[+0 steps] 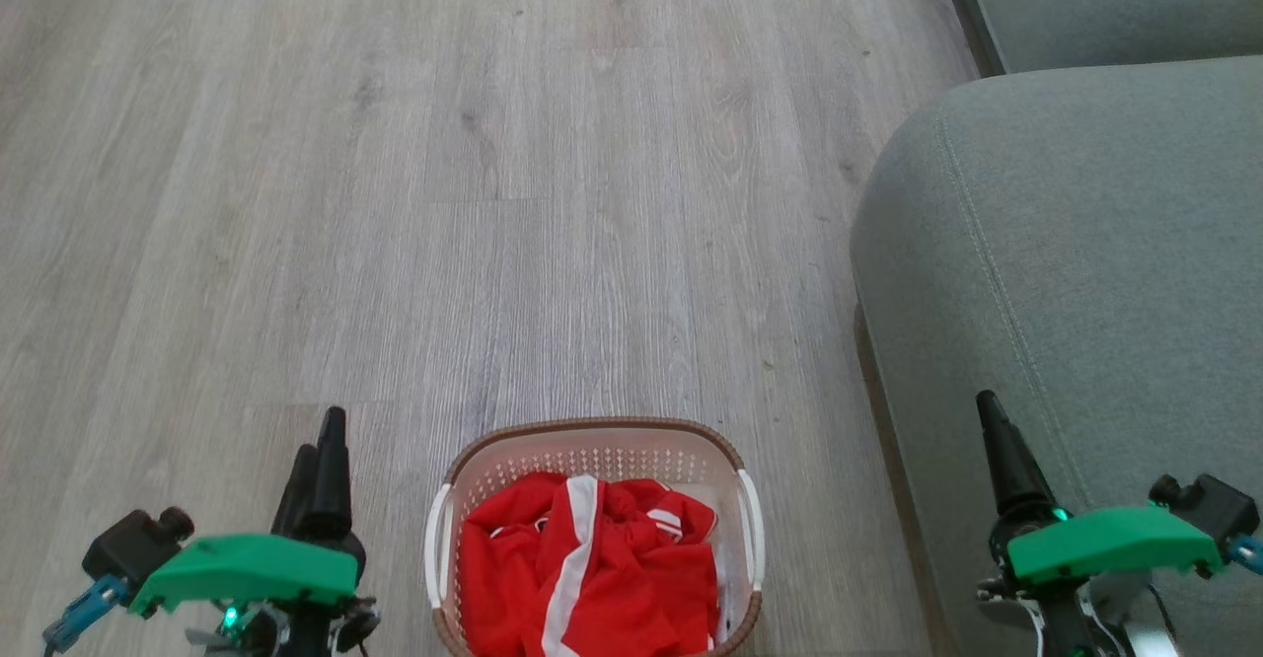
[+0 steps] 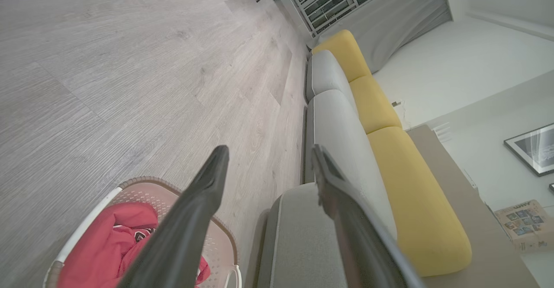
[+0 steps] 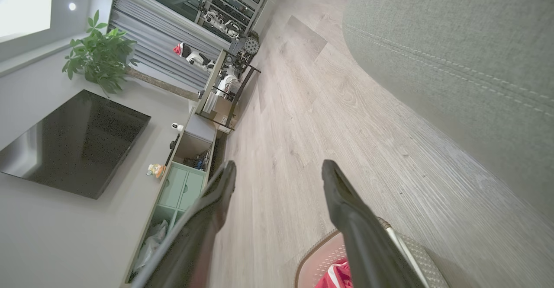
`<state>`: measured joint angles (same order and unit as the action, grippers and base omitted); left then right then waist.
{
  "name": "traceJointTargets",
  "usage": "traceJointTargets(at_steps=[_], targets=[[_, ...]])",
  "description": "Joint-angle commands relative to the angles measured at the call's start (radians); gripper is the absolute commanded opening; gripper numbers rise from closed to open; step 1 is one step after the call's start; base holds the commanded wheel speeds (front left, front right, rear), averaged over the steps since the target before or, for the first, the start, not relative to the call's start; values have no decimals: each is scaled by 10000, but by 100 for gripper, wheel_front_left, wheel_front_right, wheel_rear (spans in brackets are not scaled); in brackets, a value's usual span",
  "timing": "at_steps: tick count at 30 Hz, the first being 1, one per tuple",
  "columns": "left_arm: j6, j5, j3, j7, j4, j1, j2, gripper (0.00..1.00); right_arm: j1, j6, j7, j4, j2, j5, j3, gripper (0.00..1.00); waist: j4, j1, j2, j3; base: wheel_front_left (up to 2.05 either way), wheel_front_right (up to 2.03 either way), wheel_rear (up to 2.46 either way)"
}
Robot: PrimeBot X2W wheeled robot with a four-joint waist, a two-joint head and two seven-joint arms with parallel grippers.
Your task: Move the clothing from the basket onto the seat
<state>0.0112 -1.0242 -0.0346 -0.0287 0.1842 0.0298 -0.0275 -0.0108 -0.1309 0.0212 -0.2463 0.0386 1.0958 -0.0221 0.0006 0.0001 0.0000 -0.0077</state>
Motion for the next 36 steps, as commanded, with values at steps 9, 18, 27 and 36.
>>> traceJointTargets(at_steps=[9,18,27,36], targets=[[-246,1516,-76,-351,-679,1,-193,100,343,1,402,533,83,-1352,352,100,12,-1,0,-52,0,0,0],[-538,2837,-256,-644,-884,234,-310,100,294,1,698,571,88,-2551,634,100,48,-1,0,-144,0,0,0],[-738,3969,-509,-907,-980,419,-390,100,256,1,965,591,92,-3602,889,100,77,-1,0,-216,0,0,0],[-893,5016,-678,-1170,-1076,546,-430,100,256,1,1231,721,97,-4728,1082,100,85,-1,0,-211,0,0,0]])
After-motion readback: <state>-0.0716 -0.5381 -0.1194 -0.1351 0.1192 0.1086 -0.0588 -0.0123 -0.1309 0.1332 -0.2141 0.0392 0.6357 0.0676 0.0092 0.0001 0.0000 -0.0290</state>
